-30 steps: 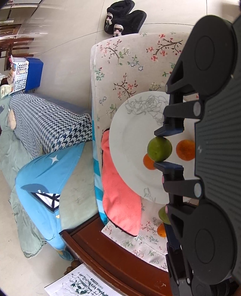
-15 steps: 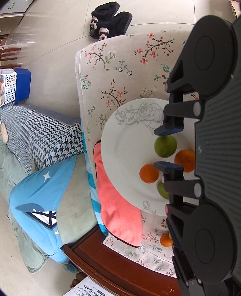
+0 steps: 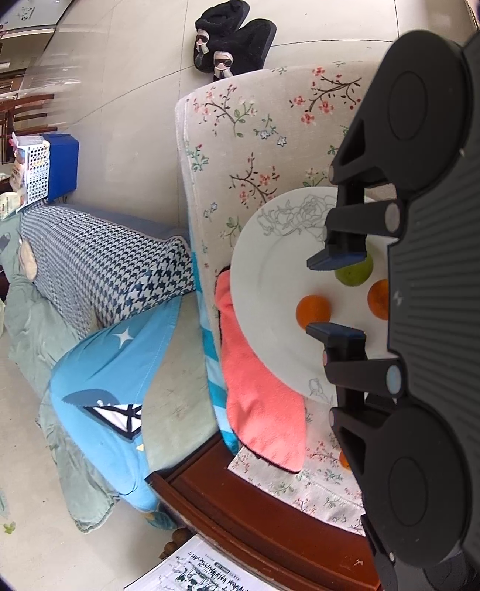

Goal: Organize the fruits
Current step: 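Lower the green pear onto the plate with the left gripper while the right gripper releases its lime, then move both open grippers back over the remaining fruit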

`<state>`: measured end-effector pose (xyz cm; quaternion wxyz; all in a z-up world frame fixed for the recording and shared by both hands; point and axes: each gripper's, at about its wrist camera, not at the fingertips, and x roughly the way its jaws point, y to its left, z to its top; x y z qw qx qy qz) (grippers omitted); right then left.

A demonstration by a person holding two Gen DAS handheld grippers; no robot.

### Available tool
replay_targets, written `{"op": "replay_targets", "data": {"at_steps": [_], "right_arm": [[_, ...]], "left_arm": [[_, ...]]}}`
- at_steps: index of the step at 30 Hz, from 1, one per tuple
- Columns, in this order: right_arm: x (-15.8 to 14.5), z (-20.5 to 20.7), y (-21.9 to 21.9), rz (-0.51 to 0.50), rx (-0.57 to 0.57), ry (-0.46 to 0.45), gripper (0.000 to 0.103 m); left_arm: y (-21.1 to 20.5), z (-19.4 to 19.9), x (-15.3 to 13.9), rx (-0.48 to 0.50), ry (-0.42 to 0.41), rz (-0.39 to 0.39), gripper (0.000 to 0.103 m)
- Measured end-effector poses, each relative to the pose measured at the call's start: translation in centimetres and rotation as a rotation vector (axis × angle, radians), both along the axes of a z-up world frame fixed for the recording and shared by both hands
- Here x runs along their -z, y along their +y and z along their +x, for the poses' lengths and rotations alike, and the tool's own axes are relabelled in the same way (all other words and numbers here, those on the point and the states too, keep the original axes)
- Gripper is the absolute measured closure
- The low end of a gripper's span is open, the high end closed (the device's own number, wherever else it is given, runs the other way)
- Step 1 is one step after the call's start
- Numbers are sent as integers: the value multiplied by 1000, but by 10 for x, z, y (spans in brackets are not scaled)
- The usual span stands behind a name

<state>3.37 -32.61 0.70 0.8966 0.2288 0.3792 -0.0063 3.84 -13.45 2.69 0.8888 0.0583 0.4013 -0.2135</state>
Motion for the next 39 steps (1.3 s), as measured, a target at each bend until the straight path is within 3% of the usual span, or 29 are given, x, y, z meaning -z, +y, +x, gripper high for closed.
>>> {"op": "replay_targets", "data": {"at_steps": [17, 27, 39], "right_arm": [[-6, -28, 54, -20, -178, -10, 70], [6, -48, 104, -15, -349, 19, 70], [25, -48, 151, -46, -479, 69, 70]], "left_arm": [[105, 0, -27, -171, 20, -23, 42], [133, 2, -18, -229, 46, -4, 42], [140, 17, 19, -274, 157, 7, 42]]}}
